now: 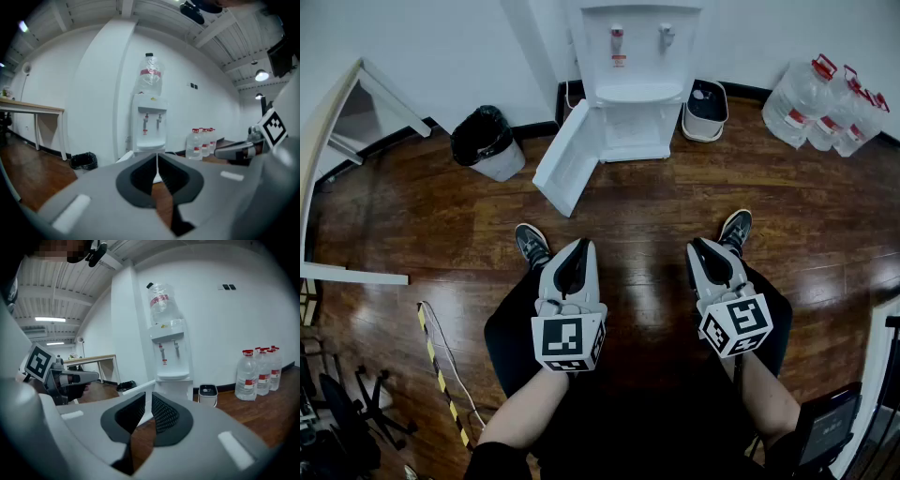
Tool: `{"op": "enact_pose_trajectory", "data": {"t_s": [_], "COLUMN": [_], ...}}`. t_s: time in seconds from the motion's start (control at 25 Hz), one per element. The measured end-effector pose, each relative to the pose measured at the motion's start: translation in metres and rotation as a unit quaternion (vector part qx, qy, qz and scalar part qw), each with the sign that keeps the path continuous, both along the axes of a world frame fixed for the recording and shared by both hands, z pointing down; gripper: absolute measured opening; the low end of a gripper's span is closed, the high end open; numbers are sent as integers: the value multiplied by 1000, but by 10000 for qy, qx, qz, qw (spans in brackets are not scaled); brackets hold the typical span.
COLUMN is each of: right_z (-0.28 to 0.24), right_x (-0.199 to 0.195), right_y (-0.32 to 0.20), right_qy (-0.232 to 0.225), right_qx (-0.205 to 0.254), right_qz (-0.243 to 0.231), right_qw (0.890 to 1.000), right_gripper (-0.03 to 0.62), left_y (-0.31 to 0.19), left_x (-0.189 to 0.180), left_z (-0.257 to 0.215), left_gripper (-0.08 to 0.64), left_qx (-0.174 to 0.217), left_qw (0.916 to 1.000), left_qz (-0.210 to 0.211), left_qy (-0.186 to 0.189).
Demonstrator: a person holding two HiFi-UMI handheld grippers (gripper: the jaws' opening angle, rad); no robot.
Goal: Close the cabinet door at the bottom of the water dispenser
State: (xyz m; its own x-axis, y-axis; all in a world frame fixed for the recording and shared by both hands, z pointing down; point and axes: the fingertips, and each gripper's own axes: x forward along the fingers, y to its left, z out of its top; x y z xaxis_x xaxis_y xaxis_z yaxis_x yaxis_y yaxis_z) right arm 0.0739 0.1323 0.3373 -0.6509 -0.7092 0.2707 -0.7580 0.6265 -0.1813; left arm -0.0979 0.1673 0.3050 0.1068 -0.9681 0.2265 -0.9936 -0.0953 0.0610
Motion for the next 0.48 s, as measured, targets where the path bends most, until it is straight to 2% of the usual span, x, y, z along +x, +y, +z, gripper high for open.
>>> {"op": "enact_pose_trajectory", "data": {"t_s": [0.2,0.28,0.48], "right_z": [14,20,33], "right_x": [-21,-28,-49], "right_y": [-35,-51,-90], "right_qy": [81,164,277], "right_qx": [-183,-304,-397], "right_qz": [-85,-163,-469], "right_qw": [9998,9993,9977], "right_gripper": [34,56,87], "left_y": [-40,-58,-101], "left_x": [-23,-33,-65], "left_z": [5,7,30], "left_gripper": [31,31,47], "left_qx": [-159,-254,-694], "left_qw": [9998,9994,9963], "left_qz": [33,-18,-213], "left_qy": [-139,-212,-464]}}
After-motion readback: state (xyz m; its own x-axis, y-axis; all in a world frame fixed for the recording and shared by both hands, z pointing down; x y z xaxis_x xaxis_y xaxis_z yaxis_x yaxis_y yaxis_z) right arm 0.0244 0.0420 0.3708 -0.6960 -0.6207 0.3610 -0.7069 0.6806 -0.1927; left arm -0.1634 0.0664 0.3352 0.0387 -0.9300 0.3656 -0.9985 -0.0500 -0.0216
